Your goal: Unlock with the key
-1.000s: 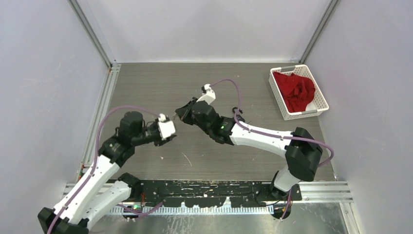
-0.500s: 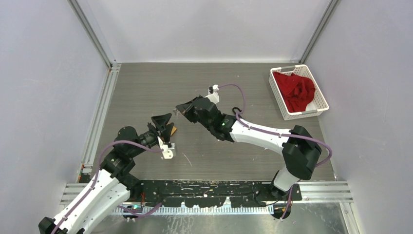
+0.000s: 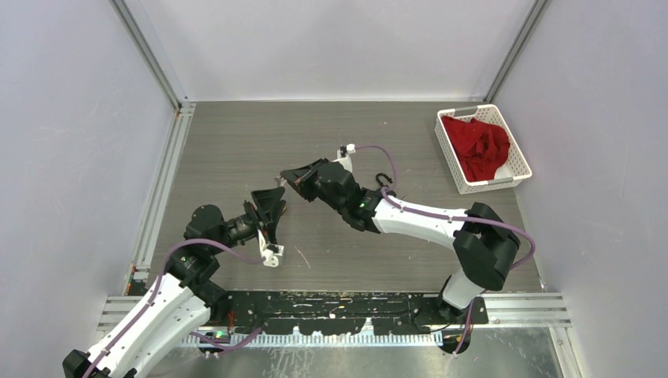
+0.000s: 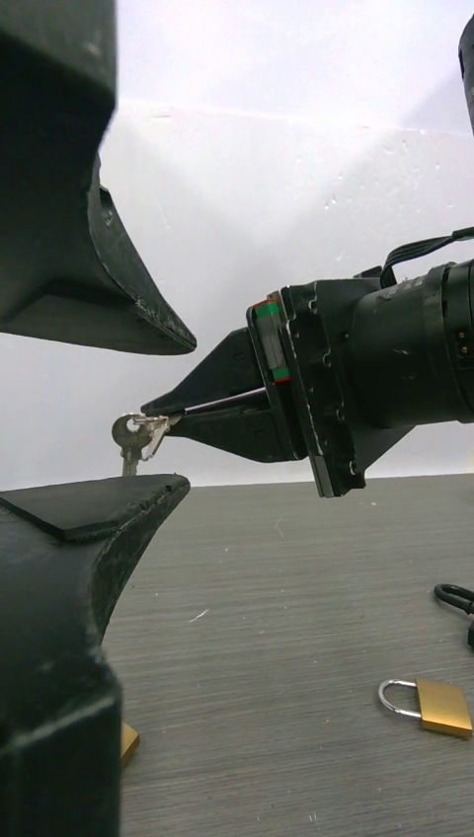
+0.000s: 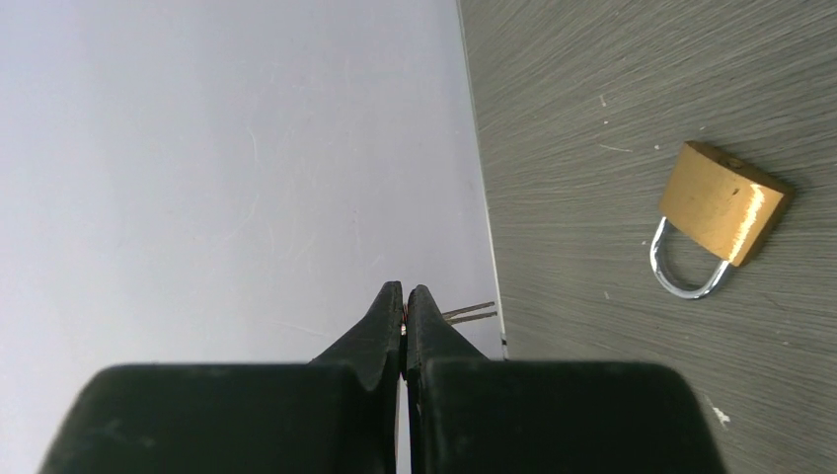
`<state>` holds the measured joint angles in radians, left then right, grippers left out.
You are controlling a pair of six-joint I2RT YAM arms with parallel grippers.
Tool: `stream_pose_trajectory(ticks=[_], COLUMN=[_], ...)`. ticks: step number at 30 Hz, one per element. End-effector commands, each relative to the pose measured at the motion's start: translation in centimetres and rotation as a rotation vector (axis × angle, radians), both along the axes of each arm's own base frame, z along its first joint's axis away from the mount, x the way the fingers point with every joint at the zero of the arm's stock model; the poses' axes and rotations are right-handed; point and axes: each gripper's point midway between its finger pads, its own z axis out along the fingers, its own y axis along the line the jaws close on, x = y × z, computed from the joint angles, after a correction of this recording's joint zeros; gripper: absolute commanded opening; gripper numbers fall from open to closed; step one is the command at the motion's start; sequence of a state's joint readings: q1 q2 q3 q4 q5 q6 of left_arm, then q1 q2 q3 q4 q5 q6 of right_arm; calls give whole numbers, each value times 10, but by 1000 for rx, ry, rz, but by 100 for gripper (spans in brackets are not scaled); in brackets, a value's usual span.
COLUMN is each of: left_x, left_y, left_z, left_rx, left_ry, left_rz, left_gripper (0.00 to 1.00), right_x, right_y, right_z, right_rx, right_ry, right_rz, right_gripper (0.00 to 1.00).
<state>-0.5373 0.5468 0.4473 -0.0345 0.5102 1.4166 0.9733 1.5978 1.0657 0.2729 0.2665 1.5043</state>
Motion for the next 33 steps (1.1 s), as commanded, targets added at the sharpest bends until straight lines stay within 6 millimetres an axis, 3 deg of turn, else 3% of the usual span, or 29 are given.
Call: stream_pose_trajectory(ticks=[1,14,19,28,33], left_x=[2,5,9,12,1], left_y=[-5,2,6,9,8], left_z=[20,15,7,-3,-15], left_rx=[-19,22,44,59,86], left_ry=[-97,-132,-111,-96,-67], left_rz=[-20,16,47,66,25], left_gripper=[48,28,28,37,41], right_x=[-3,-10,-13,-16,-16], right_y=[3,-3,-2,-5,-4], right_z=[38,43,42,44,49], right_rx=[136,188,205,220,229], right_ry=[-33,-21,-12,-18,-40], right_rz=[5,7,21,26,31], right_gripper=[1,1,1,1,1])
